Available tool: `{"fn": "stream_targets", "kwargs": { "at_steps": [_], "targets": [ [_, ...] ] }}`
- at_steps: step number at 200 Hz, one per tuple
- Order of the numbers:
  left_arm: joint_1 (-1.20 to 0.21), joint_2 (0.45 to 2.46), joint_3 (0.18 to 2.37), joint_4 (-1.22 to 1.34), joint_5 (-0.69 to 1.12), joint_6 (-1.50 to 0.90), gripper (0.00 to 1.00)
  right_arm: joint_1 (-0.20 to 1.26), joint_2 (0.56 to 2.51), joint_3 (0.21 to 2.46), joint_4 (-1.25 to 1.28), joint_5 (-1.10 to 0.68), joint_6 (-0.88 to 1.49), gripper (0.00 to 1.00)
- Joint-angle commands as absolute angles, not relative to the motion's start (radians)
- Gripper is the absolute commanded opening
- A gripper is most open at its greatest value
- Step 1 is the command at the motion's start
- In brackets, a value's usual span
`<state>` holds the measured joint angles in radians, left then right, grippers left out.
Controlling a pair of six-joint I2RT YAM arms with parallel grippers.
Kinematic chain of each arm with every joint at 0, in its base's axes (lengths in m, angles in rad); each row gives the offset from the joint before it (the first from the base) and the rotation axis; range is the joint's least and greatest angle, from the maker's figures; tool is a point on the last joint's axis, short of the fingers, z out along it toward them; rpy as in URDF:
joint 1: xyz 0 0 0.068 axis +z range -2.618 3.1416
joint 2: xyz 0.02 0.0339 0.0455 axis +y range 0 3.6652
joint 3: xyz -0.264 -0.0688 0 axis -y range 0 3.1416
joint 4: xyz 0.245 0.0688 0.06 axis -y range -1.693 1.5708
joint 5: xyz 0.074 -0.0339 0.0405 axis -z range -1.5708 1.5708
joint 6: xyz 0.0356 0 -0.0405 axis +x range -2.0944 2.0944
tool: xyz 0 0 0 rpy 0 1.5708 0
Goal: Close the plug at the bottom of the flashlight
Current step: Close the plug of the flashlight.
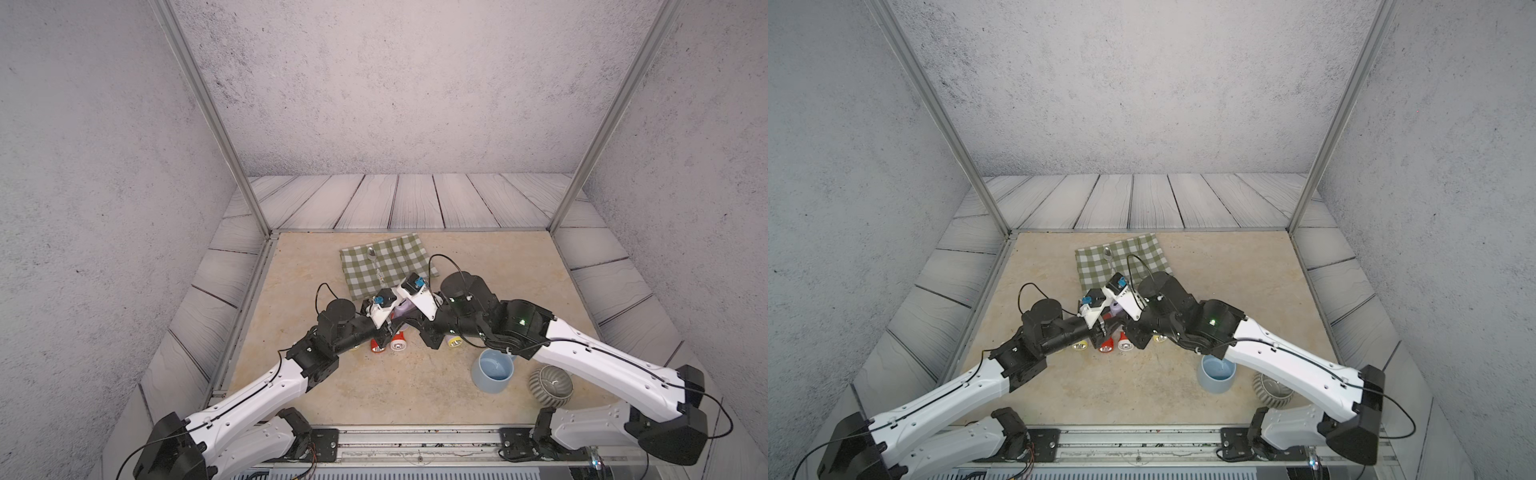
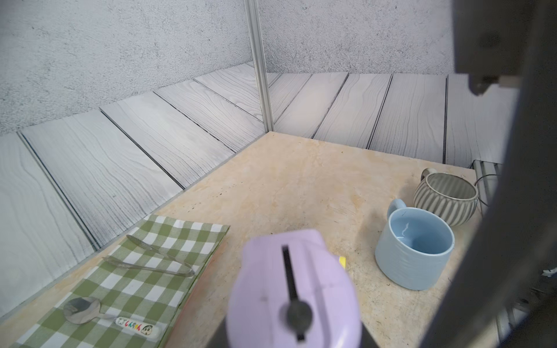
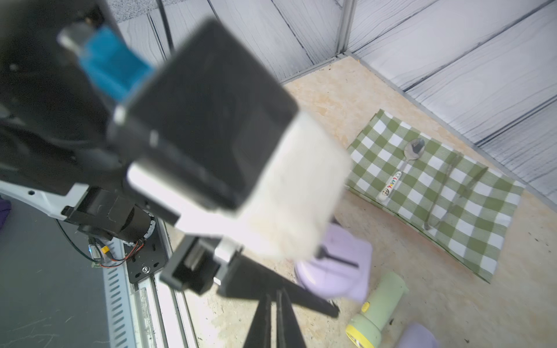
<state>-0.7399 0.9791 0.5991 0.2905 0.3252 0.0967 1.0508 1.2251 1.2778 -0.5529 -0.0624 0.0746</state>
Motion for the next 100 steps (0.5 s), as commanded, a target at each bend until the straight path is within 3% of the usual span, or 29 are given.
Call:
{"fn": "stream_targets", "kwargs": {
  "at_steps": [1, 15, 66, 100],
  "targets": [
    [-0.739, 0.957, 0.600, 0.362, 0.334, 0.068, 0.00, 1.056, 1.121, 1.197, -0.539, 0.018, 0.079, 0.11],
    [-0.739, 0.959, 0.599, 0.371, 0.348, 0.058, 0.00, 1.056, 1.077, 1.151, -0.510, 0.055, 0.087, 0.14],
    [-0.739, 0.954, 0.598, 0.438, 0.548, 0.012, 0.00, 1.053, 1.055, 1.137, -0.468, 0.025, 0.084, 0.43],
    [-0.739, 0.952, 0.605, 0.464, 0.667, -0.004, 0.00, 1.035, 1.065, 1.152, -0.440, -0.013, 0.087, 0.49]
  ]
}}
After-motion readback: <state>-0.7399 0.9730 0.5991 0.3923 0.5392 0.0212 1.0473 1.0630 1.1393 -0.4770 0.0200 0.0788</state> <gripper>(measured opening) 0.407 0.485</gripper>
